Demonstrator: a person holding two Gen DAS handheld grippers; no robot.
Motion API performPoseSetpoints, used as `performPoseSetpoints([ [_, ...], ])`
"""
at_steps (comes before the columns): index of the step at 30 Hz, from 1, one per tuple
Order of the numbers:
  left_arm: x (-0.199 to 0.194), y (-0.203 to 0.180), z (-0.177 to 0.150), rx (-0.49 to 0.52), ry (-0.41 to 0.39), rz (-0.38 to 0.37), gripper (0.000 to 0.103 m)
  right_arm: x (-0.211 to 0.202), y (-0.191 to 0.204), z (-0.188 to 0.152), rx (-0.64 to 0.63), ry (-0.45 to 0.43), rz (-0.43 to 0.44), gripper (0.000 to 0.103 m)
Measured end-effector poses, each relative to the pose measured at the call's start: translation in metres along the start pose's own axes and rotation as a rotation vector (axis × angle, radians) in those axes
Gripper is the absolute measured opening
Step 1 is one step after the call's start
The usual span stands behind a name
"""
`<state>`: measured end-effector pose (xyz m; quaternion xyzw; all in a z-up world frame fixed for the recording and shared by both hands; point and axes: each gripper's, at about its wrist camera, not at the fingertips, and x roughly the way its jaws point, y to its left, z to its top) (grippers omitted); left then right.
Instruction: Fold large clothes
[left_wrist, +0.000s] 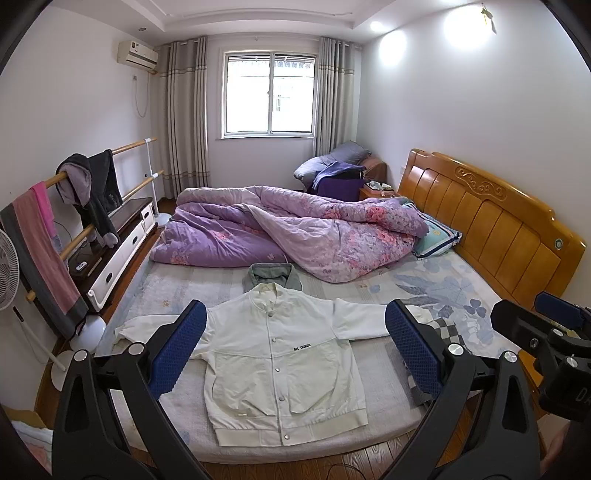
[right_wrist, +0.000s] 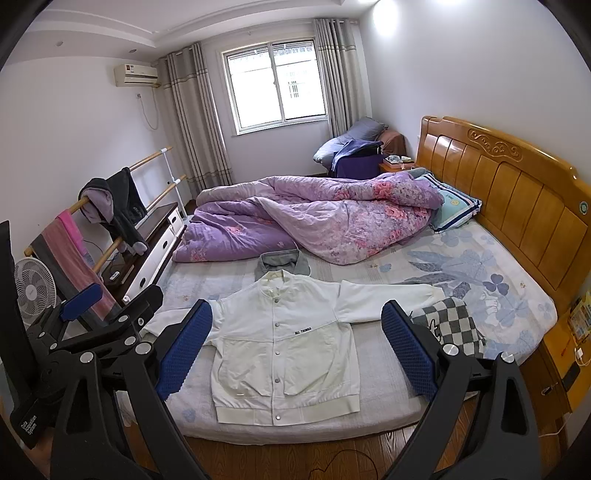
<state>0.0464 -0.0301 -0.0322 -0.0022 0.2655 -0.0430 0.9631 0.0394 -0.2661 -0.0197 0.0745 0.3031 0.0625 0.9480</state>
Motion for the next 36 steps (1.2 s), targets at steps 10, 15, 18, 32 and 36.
performPoseSetpoints([
  [10,0.0,0.005,0.003,-0.005,-0.003,0.0,0.098,0.001,-0.001,0.005,0.001,-0.004,-0.004,0.09],
  [15,0.0,0.005,0.003,-0.004,-0.004,-0.001,0.098,0.0,-0.002,0.004,0.001,-0.004,-0.003,0.09],
  [18,0.0,0.008,0.005,-0.004,-0.005,0.008,0.098,0.0,-0.002,0.004,0.001,-0.002,-0.004,0.09],
  [32,0.002,0.006,0.004,0.015,-0.009,-0.004,0.098,0.0,-0.006,0.004,0.004,-0.001,-0.008,0.09],
  [36,0.001,0.004,0.003,0.012,-0.003,-0.016,0.098,0.0,-0.008,0.004,0.005,0.0,-0.008,0.09],
])
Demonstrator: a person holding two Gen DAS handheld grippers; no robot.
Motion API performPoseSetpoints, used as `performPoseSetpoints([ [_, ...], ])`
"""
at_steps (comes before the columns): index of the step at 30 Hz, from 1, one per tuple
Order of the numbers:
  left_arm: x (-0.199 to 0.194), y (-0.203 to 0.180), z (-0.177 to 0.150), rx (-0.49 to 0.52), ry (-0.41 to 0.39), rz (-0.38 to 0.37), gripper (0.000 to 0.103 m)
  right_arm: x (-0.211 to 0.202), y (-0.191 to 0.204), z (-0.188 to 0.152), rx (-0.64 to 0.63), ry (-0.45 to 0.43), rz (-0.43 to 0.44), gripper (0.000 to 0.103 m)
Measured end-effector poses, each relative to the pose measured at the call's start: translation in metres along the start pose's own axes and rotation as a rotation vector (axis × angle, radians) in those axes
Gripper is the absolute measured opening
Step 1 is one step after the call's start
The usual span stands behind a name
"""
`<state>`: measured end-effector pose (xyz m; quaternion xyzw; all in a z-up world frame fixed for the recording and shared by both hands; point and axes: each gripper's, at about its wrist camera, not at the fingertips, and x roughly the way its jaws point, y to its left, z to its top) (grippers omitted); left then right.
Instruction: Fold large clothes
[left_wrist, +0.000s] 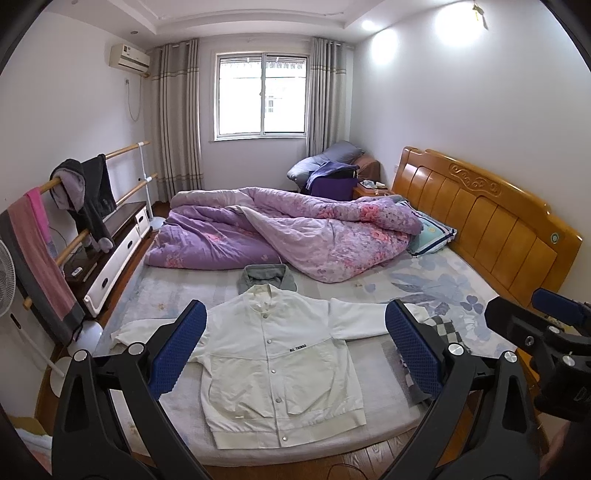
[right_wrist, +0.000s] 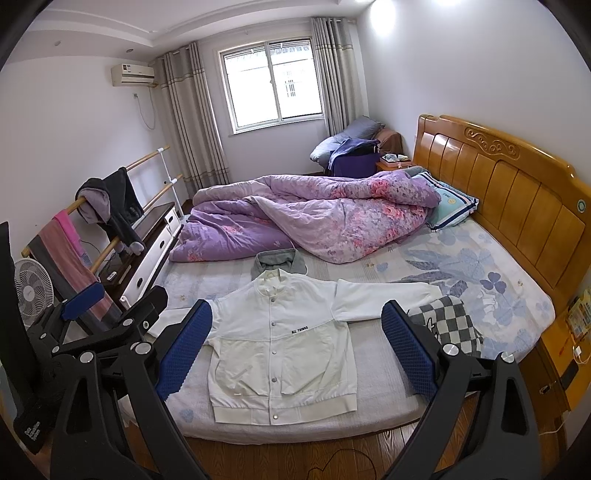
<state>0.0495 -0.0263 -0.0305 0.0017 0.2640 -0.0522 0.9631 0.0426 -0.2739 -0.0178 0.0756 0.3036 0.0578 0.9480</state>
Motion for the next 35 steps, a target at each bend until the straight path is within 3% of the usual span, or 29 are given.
performPoseSetpoints([
  [35,0.0046,-0.0058,0.0018,0.0,0.004,0.003,0.098,-0.0025,-0.0049,-0.0043,0.003,-0.006,-0.003,0.09],
])
